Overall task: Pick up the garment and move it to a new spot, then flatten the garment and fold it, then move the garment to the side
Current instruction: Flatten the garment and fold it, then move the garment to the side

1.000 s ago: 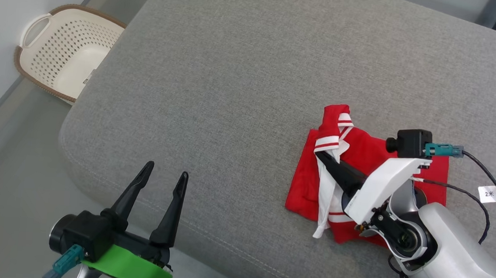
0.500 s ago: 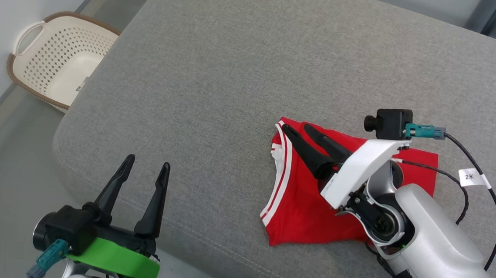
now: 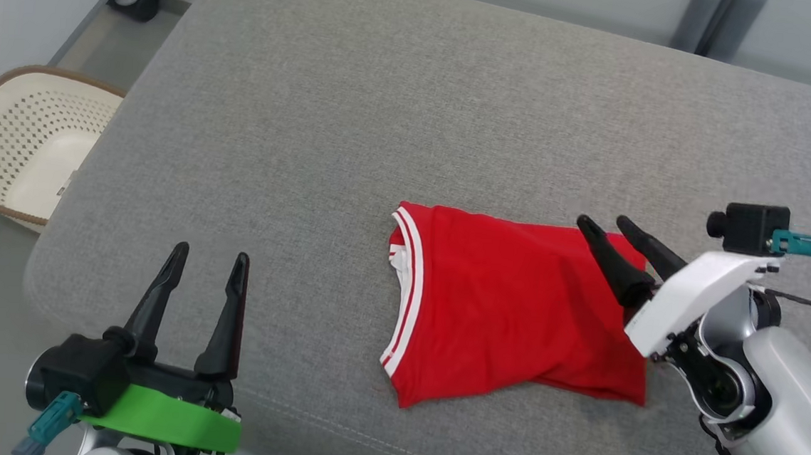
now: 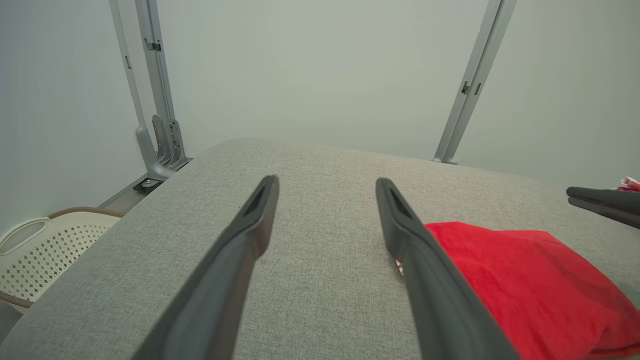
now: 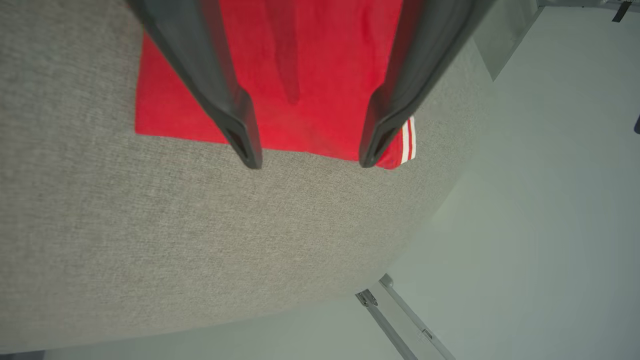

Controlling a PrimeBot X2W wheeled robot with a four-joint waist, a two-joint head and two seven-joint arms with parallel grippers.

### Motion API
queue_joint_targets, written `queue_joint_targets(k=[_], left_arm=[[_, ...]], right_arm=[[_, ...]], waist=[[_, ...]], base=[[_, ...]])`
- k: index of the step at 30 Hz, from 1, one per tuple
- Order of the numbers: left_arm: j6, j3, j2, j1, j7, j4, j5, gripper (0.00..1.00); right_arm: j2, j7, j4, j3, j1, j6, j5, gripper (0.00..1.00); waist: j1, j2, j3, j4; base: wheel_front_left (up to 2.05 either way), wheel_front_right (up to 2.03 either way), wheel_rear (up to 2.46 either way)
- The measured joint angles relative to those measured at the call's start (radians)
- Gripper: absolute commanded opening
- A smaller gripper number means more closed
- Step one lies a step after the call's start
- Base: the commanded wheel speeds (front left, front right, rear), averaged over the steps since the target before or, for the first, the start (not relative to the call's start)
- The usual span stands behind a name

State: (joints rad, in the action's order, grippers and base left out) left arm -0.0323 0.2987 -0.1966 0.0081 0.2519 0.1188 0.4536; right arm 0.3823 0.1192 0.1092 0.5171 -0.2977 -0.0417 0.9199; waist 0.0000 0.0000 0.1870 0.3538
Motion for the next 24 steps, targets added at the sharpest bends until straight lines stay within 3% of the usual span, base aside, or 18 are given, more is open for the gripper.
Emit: queue_joint_targets(k=[4,10,20,24], left_arm=[[0.002,0.004,0.001,0.007,0.000,0.016,0.000,1.00],[0.007,0.017,0.003,0.007,0.000,0.026,-0.001,1.00],[0.028,0.037,0.020,-0.003,0.000,0.025,-0.023,1.00],[0.033,0.043,0.024,-0.014,0.000,0.020,-0.029,1.00]], right_arm=[[0.049,0.006,0.000,-0.019,0.060,-0.021,0.000,1.00],[0.085,0.015,0.017,-0.027,0.122,-0.023,0.005,1.00],[0.053,0.024,0.058,-0.037,0.124,-0.020,0.060,1.00],[0.043,0.046,0.071,-0.028,0.099,0.000,0.072,1.00]], waist=[[0.0000,0.0000,0.001,-0.030],[0.0000,0.0000,0.025,-0.037],[0.0000,0.0000,0.077,-0.009],[0.0000,0.0000,0.088,0.015]], base=[[0.00,0.00,0.00],[0.00,0.00,0.00],[0.00,0.00,0.00],[0.00,0.00,0.00]])
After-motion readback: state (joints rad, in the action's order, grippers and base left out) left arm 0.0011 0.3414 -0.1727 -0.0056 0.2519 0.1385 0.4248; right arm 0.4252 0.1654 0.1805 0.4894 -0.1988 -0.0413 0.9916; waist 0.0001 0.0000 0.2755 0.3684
